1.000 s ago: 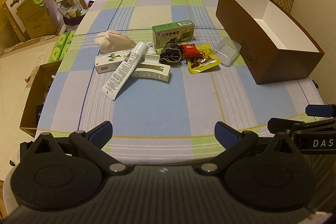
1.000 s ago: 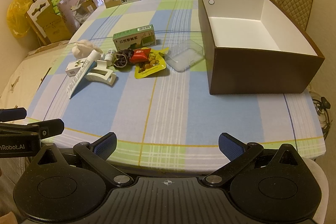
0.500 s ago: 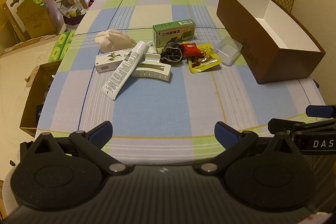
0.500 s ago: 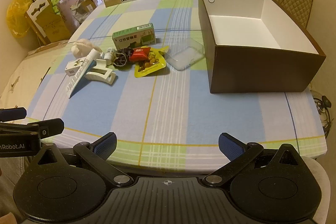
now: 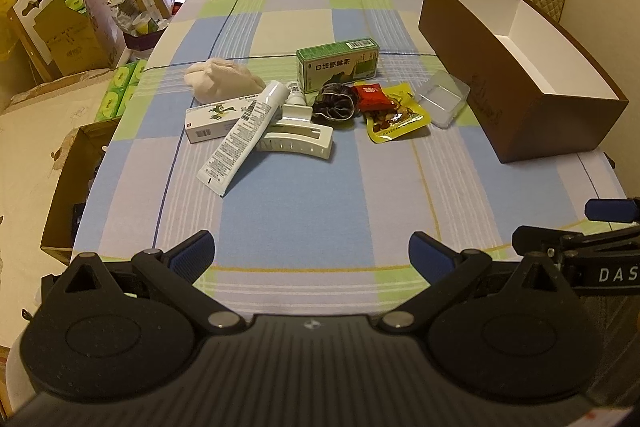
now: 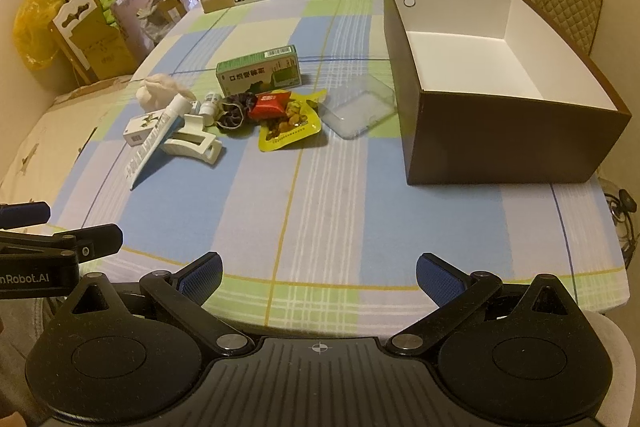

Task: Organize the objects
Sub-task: 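Grasp the white tube with the left tool while the right tool approaches the red candy packet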

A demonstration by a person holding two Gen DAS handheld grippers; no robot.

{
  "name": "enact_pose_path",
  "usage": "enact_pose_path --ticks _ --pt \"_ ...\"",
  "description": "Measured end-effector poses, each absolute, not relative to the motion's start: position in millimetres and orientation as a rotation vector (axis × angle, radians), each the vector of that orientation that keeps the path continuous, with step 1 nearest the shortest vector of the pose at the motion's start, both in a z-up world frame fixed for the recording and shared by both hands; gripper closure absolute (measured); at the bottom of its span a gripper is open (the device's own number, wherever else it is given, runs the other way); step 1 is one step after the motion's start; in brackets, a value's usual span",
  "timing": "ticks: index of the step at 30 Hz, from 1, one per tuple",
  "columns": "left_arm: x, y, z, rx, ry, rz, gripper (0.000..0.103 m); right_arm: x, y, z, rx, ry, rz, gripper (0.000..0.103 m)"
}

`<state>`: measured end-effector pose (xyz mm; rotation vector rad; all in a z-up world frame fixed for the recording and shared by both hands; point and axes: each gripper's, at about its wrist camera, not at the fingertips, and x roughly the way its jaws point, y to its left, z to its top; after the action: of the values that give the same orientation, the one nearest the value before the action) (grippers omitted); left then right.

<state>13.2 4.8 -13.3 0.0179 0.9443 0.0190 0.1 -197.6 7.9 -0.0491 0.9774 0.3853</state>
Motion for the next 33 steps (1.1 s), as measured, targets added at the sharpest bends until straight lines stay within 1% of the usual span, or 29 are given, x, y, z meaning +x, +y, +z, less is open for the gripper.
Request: enact_pose_path --ticks 16,18,24,26,31,33 --pt "47 31 -27 0.054 0.898 0.053 0.001 34 -182 -12 -0.013 0.887 0.453 0.003" --pt "53 34 -31 0.069 0.890 0.050 0.001 41 -179 -15 -0.018 0.877 0.461 0.010" --pt "73 44 -38 0.110 0.851 0.025 0.002 61 -165 -26 -0.039 0.864 0.480 0.016" --pt "82 49 -40 0.116 0.839 0.011 0.005 69 -161 -28 -0.050 0.851 0.484 0.019" --pt "105 61 -47 0.109 0.838 -0.029 0.011 89 -153 -30 -0.069 0.832 0.485 0.021" --pt "114 64 -51 0.111 0.837 -0.049 0.011 97 -149 -32 -0.075 0.829 0.489 0.021"
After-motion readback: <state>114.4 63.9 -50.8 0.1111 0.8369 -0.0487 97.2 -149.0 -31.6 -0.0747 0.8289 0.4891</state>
